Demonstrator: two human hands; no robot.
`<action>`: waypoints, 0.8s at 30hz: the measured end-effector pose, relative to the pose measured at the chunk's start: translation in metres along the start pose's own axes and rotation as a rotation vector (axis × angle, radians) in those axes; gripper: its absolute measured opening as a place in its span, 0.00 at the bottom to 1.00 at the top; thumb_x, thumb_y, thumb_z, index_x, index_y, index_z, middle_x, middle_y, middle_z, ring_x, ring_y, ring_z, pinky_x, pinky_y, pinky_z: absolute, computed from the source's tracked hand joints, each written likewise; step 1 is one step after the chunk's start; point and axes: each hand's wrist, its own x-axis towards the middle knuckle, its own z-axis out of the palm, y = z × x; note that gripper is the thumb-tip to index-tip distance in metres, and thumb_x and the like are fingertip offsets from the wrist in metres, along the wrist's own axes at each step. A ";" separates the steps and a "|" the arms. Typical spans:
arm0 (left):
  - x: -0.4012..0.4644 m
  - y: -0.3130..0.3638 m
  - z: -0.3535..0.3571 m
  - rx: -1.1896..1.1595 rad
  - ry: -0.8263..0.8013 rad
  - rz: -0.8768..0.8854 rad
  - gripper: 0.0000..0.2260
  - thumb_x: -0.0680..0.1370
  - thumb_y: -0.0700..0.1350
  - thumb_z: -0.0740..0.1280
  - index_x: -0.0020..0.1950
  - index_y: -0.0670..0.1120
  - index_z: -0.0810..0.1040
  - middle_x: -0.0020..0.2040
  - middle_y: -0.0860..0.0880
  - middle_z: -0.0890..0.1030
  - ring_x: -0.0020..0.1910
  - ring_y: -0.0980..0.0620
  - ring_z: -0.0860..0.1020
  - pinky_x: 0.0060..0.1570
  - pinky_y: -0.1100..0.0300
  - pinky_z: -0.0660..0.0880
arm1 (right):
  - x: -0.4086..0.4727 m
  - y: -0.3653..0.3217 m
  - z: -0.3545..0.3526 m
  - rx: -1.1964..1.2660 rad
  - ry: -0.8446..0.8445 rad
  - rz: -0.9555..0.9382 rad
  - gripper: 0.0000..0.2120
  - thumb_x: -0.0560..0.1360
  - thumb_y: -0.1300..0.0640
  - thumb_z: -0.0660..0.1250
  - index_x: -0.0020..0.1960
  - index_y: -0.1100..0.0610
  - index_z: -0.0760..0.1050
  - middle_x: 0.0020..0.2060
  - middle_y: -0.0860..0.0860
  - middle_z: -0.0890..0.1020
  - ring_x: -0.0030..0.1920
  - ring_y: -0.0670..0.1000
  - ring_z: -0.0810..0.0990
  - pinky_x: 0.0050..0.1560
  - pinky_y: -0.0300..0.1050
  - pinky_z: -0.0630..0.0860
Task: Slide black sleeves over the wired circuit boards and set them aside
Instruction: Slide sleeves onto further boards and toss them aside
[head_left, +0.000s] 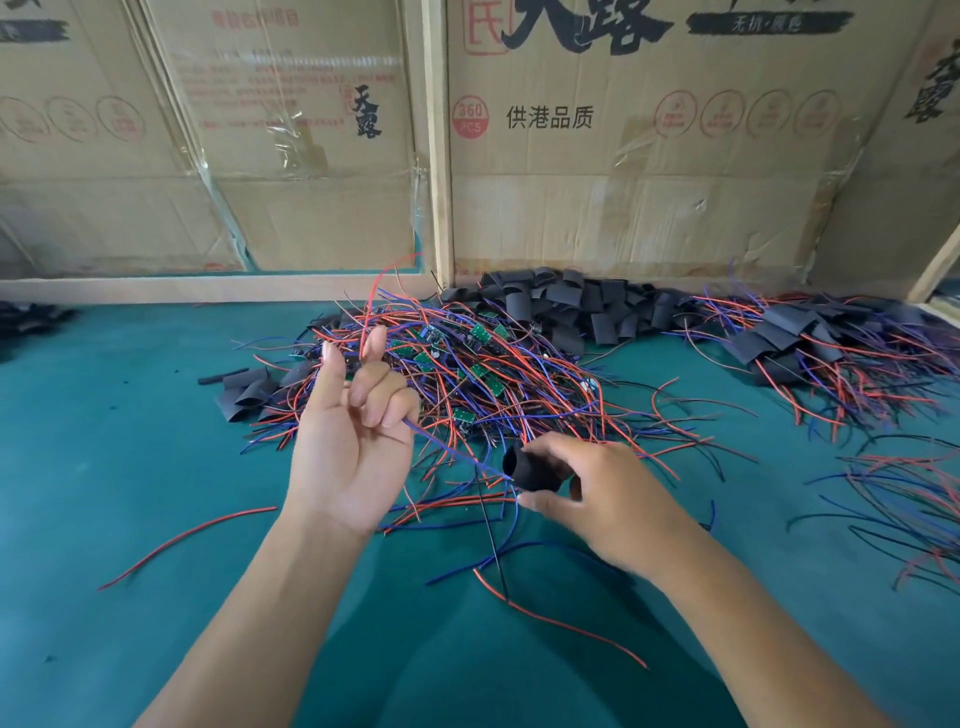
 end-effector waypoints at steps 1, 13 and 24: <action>0.000 0.002 0.000 -0.027 -0.012 -0.001 0.17 0.85 0.52 0.57 0.55 0.39 0.76 0.30 0.55 0.60 0.26 0.57 0.58 0.26 0.65 0.61 | -0.001 -0.001 0.001 0.015 -0.017 0.002 0.10 0.74 0.52 0.75 0.54 0.45 0.79 0.42 0.40 0.83 0.42 0.40 0.79 0.43 0.29 0.70; -0.007 -0.007 0.007 -0.093 -0.056 -0.090 0.19 0.85 0.52 0.57 0.59 0.37 0.76 0.30 0.55 0.60 0.25 0.56 0.60 0.25 0.65 0.63 | -0.001 -0.007 0.009 0.018 0.027 0.034 0.12 0.75 0.55 0.73 0.57 0.46 0.78 0.44 0.43 0.83 0.43 0.48 0.79 0.46 0.42 0.75; -0.008 -0.006 0.007 -0.097 -0.046 -0.087 0.19 0.85 0.53 0.57 0.59 0.38 0.76 0.30 0.55 0.60 0.25 0.56 0.59 0.25 0.64 0.63 | -0.001 -0.010 0.009 0.037 0.019 0.011 0.14 0.74 0.56 0.73 0.57 0.44 0.76 0.44 0.42 0.82 0.37 0.43 0.78 0.42 0.33 0.73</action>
